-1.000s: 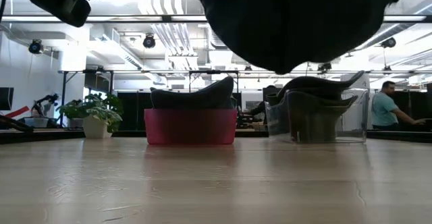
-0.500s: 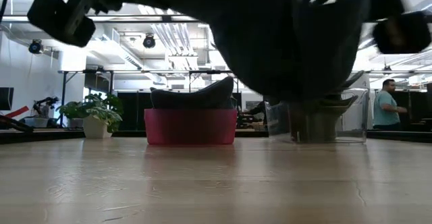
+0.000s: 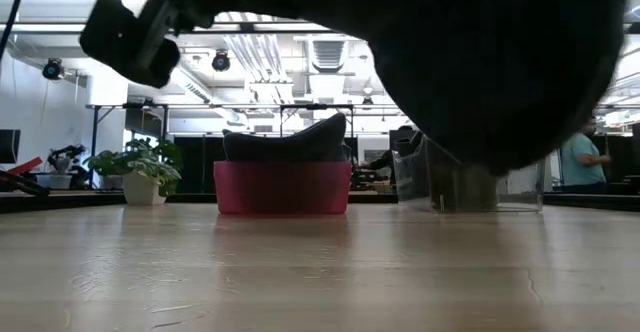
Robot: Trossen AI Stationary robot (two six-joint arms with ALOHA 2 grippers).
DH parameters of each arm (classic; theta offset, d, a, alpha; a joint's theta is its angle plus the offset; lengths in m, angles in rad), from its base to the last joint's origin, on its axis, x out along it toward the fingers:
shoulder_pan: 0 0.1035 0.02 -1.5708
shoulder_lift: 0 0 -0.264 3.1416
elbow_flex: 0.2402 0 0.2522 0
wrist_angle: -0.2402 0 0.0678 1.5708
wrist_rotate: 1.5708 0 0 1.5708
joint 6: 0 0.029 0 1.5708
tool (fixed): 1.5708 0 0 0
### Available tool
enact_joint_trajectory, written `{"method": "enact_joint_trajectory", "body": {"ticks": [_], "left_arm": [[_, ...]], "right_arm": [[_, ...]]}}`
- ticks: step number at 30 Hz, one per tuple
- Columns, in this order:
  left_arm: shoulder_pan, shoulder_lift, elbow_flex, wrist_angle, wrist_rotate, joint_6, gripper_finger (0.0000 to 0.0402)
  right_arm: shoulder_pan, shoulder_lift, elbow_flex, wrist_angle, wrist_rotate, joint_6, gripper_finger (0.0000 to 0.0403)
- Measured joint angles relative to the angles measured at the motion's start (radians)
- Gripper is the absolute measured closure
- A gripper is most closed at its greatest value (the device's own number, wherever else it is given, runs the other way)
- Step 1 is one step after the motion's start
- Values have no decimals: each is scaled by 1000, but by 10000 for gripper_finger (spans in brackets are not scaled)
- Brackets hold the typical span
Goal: Pick & Place hat
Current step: Put the blue cap into the red bin
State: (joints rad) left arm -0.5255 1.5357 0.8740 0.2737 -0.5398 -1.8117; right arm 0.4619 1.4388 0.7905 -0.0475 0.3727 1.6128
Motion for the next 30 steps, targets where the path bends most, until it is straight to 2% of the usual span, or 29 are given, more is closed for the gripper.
{"method": "enact_joint_trajectory", "body": {"ticks": [7, 10, 21, 26, 30], "left_arm": [[31, 40, 31, 17, 17, 33, 395], [35, 38, 25, 19, 35, 39, 395], [29, 36, 22, -31, 25, 38, 395], [27, 36, 22, -21, 17, 42, 395], [26, 35, 22, 30, 15, 66, 394]], "right_arm": [[0, 146, 90, -7, -112, -6, 335], [-1, 188, 137, -81, -132, -18, 335], [13, 51, 393, -689, -130, -183, 335], [79, 3, 449, -776, -112, -233, 335], [170, 11, 401, -810, -117, -175, 335]]}}
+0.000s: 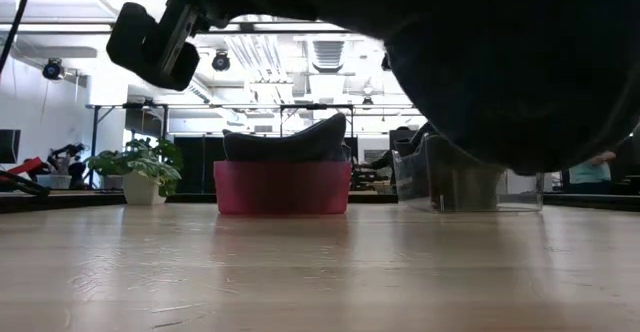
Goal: Pick & Place hat
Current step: Put the blue cap into the red bin
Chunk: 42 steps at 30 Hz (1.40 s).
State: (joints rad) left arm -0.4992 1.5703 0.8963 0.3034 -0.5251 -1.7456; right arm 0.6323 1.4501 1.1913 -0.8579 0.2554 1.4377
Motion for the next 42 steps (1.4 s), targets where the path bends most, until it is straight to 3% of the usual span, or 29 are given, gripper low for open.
{"method": "enact_joint_trajectory", "body": {"ticks": [5, 8, 12, 21, 34, 39, 42], "left_arm": [[0, 0, 8, 22, 1, 18, 394], [0, 0, 8, 21, 2, 17, 394], [0, 0, 8, 19, 3, 8, 394], [0, 0, 29, 10, -2, -3, 393], [-16, 1, 51, -69, -24, -15, 393], [-27, 7, 51, -97, -13, -35, 393], [-34, 9, 51, -103, -6, -40, 393]], "right_arm": [[76, 29, -84, 22, -6, 143, 335], [75, 40, -129, 145, -4, 154, 335], [35, 46, -180, 360, 4, 96, 335], [-104, 74, -189, 470, -3, -62, 335], [-185, 205, -94, 476, -50, -188, 335], [-194, 190, -81, 374, 34, -147, 335], [-200, 168, -83, 378, 25, -152, 335]]}}
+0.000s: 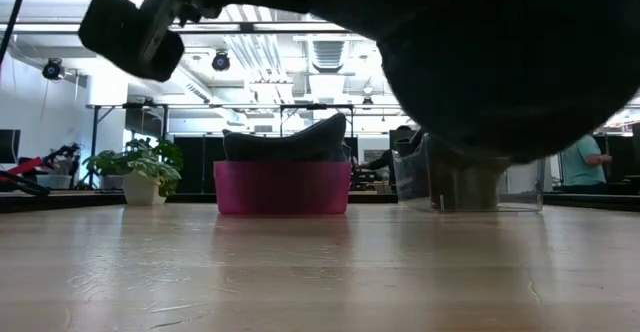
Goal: Pick & Place hat
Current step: Put the blue cap into the red bin
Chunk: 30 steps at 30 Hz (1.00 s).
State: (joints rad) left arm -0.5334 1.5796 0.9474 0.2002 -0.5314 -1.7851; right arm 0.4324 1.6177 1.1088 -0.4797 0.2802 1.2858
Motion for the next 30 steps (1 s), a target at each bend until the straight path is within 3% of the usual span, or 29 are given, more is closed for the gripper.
{"method": "enact_joint_trajectory", "body": {"ticks": [3, 7, 12, 16, 22, 26, 30], "left_arm": [[2, -2, 0, 2, -2, 2, 393], [2, -1, -2, -2, -5, 5, 393], [0, -1, -2, 9, -6, 3, 393], [0, -1, -2, 44, -9, 4, 393], [0, -1, -2, 66, -10, 3, 393], [-1, -1, 2, 76, 1, -4, 393], [-1, -1, 27, 73, 7, -1, 393]], "right_arm": [[5, -30, -1, 8, -65, -37, 335], [39, -104, -1, -11, -68, -55, 335], [81, -171, -2, -222, -41, -24, 335], [125, -164, -6, -317, -42, -46, 335], [159, -107, -16, -316, -18, -71, 335], [132, -78, -18, -304, 89, -91, 335], [70, -58, -18, -270, 101, -135, 335]]}}
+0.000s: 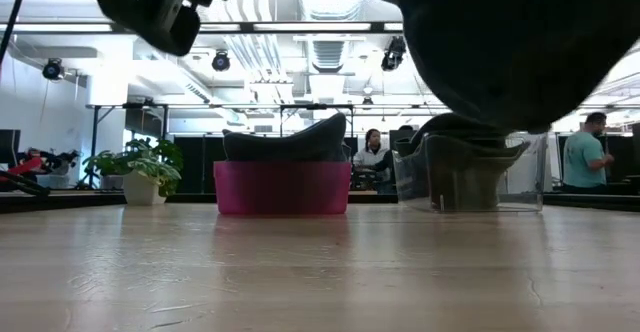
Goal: Pick & Place hat
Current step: Put the blue cap into the red bin
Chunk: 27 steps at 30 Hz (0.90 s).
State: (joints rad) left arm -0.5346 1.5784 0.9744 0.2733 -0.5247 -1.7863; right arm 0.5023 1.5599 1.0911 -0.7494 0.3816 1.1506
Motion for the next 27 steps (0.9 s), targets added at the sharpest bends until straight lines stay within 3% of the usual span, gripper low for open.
{"method": "enact_joint_trajectory", "body": {"ticks": [7, 11, 17, 27], "left_arm": [[-2, 0, 23, -29, -6, 9, 393], [1, 0, 21, -69, -27, -1, 393], [9, 0, 20, -61, -31, 7, 393], [10, -3, 20, -64, -33, 10, 393]], "right_arm": [[-75, 7, -1, 147, 8, -109, 335], [-83, -16, -1, 125, -74, -138, 335], [-24, -45, -1, -63, -129, -66, 335], [102, -140, -1, -83, -71, 45, 335]]}}
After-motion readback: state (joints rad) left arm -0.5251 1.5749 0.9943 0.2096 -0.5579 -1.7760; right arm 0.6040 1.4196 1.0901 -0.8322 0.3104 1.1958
